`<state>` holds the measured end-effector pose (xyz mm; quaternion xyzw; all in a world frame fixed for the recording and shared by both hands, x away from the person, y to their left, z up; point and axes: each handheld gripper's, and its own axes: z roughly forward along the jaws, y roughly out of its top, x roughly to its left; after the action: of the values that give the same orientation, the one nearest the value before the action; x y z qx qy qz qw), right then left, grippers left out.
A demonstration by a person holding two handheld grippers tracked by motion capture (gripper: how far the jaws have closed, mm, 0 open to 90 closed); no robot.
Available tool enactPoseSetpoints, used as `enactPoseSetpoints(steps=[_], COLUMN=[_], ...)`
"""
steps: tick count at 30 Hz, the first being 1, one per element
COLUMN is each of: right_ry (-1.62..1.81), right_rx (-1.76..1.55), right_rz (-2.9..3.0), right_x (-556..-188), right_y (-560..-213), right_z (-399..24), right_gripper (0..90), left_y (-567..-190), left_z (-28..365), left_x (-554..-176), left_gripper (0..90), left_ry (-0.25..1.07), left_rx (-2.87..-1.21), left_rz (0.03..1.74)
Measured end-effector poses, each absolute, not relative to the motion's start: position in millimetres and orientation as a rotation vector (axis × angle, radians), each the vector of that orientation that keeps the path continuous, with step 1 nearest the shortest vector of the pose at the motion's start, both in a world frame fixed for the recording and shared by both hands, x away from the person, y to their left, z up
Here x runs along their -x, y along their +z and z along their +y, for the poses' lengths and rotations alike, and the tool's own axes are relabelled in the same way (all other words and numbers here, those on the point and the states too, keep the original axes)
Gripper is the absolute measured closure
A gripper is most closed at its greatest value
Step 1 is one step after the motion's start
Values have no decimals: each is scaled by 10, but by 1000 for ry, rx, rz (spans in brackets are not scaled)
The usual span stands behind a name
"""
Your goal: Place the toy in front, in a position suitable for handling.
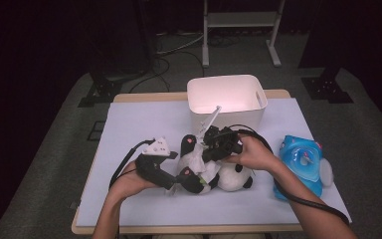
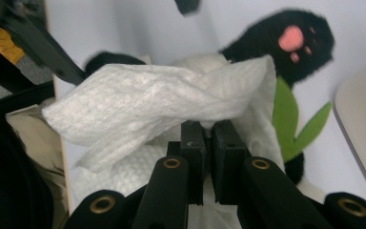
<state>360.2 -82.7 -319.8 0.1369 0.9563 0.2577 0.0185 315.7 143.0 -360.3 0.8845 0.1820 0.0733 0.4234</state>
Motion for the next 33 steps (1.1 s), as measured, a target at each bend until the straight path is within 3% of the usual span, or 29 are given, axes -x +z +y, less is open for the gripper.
enactPoseSetpoints(steps=[20,33], right_ry=[825,774], right_rx=[-403,-358], right_rz=[3026,2978], right_x=[-3434,-3512], right_y=[-3317,-3138], right_z=[-932,-710], right_gripper=[843,842], left_y=[-3616,-3659], left_z=[1362,1294], left_x=[-3142,-3130], left_gripper=[153,154], left_ry=[213,175], left_rx=[-2247,-2260], left_rz=[458,439])
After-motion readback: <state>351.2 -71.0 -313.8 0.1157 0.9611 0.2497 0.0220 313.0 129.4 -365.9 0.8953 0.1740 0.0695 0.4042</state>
